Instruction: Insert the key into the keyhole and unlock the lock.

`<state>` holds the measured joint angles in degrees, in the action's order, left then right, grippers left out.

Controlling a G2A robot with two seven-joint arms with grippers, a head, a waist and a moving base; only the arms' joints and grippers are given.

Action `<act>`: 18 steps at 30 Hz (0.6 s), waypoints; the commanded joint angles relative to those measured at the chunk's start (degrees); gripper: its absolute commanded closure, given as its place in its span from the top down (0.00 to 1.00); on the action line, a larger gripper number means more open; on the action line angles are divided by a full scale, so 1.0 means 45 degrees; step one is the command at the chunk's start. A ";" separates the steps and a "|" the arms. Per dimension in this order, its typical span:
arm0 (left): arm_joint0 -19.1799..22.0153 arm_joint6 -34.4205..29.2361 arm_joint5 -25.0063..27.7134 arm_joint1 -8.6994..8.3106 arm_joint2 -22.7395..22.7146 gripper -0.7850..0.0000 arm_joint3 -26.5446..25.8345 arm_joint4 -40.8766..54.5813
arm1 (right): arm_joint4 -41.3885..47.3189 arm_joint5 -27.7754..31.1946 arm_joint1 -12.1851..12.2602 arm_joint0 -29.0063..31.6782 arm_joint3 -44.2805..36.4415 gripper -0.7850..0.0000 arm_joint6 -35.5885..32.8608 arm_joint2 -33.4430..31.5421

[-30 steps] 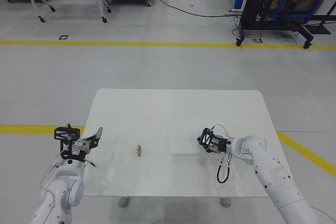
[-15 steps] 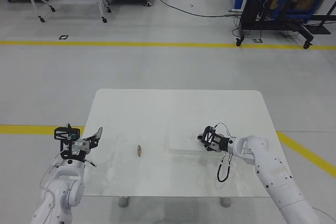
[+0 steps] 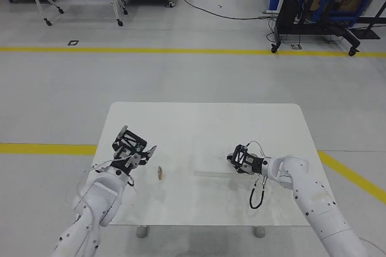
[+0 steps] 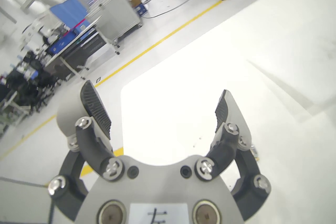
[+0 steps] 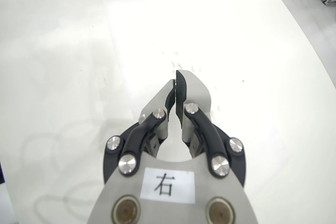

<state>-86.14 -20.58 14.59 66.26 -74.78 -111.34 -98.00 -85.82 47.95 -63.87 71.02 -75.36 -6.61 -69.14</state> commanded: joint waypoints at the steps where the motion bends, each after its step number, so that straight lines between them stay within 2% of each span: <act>1: 0.1417 -0.1093 0.0653 0.0191 0.1472 1.00 0.0605 0.0005 | 0.0000 0.0000 0.0000 0.0000 0.0000 0.00 0.0000 0.0000; 5: 0.3693 -0.2585 0.0586 0.0737 0.3819 1.00 0.2569 0.0150 | 0.0000 0.0000 0.0000 0.0000 0.0000 0.00 0.0000 0.0000; 10: 0.5702 -0.3425 0.0027 0.1562 0.6373 1.00 0.5289 0.0088 | 0.0000 0.0000 0.0000 0.0000 0.0000 0.00 0.0000 0.0000; 14: 0.6661 -0.3484 -0.0605 0.2202 0.7824 1.00 0.6718 -0.0048 | 0.0000 0.0000 0.0000 0.0000 0.0000 0.00 0.0000 0.0000; 18: 0.7207 -0.3303 -0.1271 0.2718 0.8609 1.00 0.7963 -0.0031 | 0.0000 0.0000 0.0000 0.0000 0.0000 0.00 0.0000 0.0000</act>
<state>-54.17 -35.73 9.64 77.95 -36.79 -77.06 -98.35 -85.82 47.95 -63.87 71.02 -75.36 -6.61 -69.14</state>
